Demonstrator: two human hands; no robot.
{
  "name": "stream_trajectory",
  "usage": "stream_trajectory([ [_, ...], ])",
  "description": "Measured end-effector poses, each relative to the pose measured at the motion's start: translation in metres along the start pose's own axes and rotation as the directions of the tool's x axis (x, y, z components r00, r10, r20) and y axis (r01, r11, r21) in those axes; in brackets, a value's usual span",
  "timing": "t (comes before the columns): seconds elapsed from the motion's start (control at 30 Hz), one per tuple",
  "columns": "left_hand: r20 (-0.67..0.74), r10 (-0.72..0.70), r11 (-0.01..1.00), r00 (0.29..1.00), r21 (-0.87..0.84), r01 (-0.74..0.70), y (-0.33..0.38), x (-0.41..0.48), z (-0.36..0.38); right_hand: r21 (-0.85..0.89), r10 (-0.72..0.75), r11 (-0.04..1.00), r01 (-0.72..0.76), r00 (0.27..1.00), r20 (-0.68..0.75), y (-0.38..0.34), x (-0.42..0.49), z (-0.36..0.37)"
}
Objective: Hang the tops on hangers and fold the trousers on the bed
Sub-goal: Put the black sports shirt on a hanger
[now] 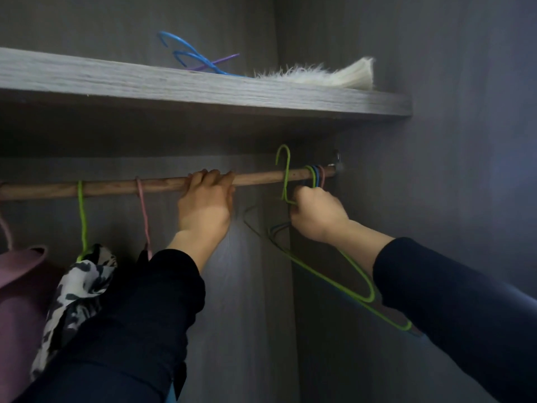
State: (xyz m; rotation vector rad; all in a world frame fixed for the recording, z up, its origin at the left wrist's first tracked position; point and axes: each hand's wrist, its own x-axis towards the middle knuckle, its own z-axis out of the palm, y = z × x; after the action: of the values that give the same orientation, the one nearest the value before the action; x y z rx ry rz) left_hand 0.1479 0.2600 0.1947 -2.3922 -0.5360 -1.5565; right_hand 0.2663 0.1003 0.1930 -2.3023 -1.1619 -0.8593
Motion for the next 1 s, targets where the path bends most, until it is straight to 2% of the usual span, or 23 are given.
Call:
stream_trajectory([
  [0.17, -0.004, 0.018, 1.000, 1.000, -0.020, -0.018, 0.000, -0.001, 0.002, 0.114, 0.012, 0.994, -0.007, 0.999, -0.043, -0.008, -0.028, 0.008],
  [0.37, -0.012, -0.011, 0.994, 1.000, -0.109, 0.010, 0.002, -0.003, 0.006, 0.383, 0.101, 0.922, -0.052, 0.989, -0.109, -0.010, -0.084, 0.005],
  [0.6, 0.210, -0.187, 0.970, 0.960, -0.112, 0.214, 0.043, -0.045, -0.024, 0.534, 0.252, 0.800, -0.273, 0.961, 0.114, 0.002, -0.152, -0.036],
  [0.73, 0.262, -0.083, 0.955, 0.962, -0.255, 0.152, 0.092, -0.091, -0.050, 0.537, 0.224, 0.795, -0.282, 0.959, 0.171, 0.018, -0.211, -0.075],
  [0.8, 0.241, -0.030, 0.941, 0.970, -0.321, 0.109, 0.121, -0.117, -0.065, 0.544, 0.201, 0.782, -0.305, 0.949, 0.243, 0.030, -0.248, -0.098],
  [0.9, 0.182, -0.038, 0.904, 0.982, -0.413, 0.112, 0.185, -0.161, -0.094, 0.494, 0.235, 0.774, -0.395, 0.904, 0.356, 0.061, -0.315, -0.137],
  [1.0, 0.197, -0.034, 0.859, 0.980, -0.495, 0.130, 0.251, -0.201, -0.112, 0.451, 0.295, 0.744, -0.493, 0.848, 0.440, 0.094, -0.379, -0.172],
])
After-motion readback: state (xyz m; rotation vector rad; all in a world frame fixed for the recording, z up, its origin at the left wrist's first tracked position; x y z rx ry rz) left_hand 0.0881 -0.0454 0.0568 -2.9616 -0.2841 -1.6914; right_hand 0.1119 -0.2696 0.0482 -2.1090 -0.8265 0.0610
